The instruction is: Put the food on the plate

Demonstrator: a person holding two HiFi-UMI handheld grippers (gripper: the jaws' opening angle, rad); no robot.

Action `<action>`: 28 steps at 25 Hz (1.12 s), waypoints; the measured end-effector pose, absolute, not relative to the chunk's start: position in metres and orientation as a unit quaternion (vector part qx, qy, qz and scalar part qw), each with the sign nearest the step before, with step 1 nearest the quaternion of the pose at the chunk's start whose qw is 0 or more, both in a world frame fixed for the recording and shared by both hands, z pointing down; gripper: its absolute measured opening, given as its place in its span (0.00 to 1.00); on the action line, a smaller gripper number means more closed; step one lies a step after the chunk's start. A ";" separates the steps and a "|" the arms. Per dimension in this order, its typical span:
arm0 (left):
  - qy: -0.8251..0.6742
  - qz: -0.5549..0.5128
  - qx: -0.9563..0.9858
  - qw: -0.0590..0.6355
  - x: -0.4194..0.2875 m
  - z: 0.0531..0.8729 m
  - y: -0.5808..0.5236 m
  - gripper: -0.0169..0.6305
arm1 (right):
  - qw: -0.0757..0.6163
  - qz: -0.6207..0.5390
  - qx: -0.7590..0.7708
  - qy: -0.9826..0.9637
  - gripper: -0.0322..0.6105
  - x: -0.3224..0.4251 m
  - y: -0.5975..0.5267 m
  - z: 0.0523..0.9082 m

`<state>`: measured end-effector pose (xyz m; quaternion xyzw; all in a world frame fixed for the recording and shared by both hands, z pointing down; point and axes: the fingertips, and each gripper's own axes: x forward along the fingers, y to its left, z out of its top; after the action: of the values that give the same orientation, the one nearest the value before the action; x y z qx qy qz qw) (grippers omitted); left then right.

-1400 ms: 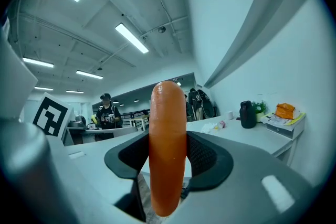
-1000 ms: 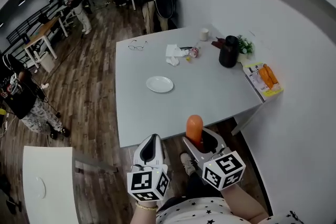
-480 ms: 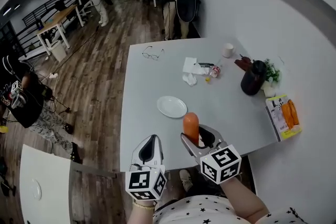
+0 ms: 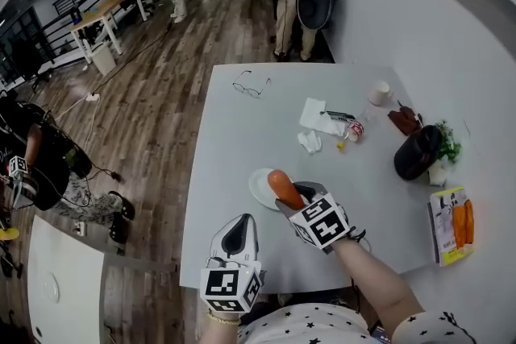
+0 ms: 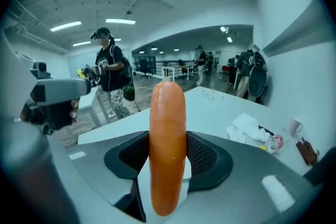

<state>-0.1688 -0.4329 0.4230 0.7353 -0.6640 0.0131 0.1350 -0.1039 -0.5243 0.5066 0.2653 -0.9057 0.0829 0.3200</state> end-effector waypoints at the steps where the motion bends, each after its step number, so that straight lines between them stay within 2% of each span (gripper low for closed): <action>1: -0.667 0.016 0.732 0.139 -0.170 0.426 -0.438 0.04 | 0.348 0.083 0.250 -0.900 0.38 -0.109 -0.534 0.521; 6: -0.679 0.032 0.716 0.161 -0.174 0.443 -0.451 0.04 | 0.467 0.073 0.173 -0.864 0.38 -0.134 -0.568 0.584; 14: -0.691 0.042 0.699 0.180 -0.176 0.457 -0.452 0.04 | 0.562 0.094 0.128 -0.812 0.38 -0.156 -0.588 0.652; 23: -0.695 0.043 0.694 0.184 -0.177 0.458 -0.448 0.04 | 0.564 0.103 0.137 -0.808 0.39 -0.162 -0.594 0.662; 25: -0.693 0.045 0.696 0.182 -0.175 0.458 -0.446 0.04 | 0.551 0.099 0.139 -0.817 0.40 -0.162 -0.591 0.659; 27: -0.691 0.046 0.699 0.179 -0.172 0.457 -0.445 0.04 | 0.520 0.108 0.152 -0.833 0.47 -0.162 -0.588 0.650; 28: -0.690 0.045 0.700 0.178 -0.171 0.456 -0.445 0.04 | 0.500 0.120 0.162 -0.842 0.47 -0.161 -0.585 0.642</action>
<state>-0.1708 -0.4450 0.4564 0.7002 -0.6900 0.0454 0.1776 -0.1609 -0.5846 0.6424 0.1619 -0.8421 0.1198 0.5003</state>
